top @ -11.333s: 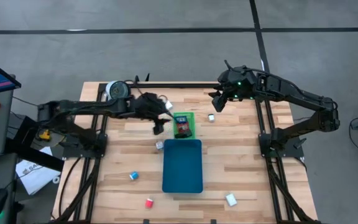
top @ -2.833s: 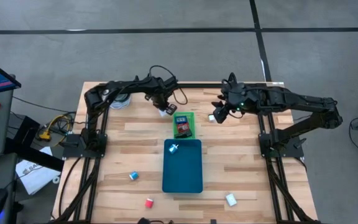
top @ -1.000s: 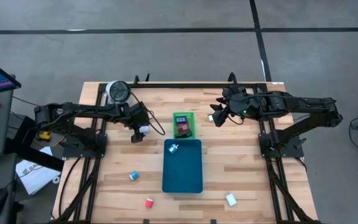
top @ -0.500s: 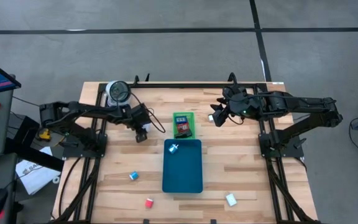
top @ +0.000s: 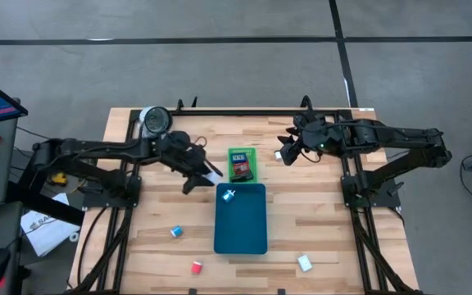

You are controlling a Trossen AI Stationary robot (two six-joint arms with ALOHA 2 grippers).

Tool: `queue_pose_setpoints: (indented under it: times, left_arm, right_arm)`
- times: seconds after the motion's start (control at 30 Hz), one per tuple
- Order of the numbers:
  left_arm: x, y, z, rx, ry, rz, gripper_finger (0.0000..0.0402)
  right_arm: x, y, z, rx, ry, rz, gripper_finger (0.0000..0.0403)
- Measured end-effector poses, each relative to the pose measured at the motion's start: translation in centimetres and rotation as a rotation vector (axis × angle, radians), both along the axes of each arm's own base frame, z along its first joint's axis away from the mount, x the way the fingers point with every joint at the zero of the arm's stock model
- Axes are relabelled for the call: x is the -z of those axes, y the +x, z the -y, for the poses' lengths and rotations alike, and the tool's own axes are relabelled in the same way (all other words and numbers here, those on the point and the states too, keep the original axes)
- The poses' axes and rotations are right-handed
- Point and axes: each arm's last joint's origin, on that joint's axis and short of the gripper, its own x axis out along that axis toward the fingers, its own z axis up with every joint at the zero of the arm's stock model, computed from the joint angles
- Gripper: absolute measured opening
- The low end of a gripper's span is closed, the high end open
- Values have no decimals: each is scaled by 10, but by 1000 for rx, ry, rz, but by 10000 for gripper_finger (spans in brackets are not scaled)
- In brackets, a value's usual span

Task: Pick & Place Office items
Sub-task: Put the top white charger adapter into the blue bin

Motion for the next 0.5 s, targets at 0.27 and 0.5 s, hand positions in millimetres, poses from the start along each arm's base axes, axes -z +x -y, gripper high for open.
queue_pose_setpoints:
  times: [0.27,0.5]
  left_arm:
    - [1,66,8,21,110,-15,170]
    - [32,101,34,121,123,-128,170]
  right_arm:
    - [0,0,0,-8,-12,-6,182]
    - [0,0,-2,-7,3,7,182]
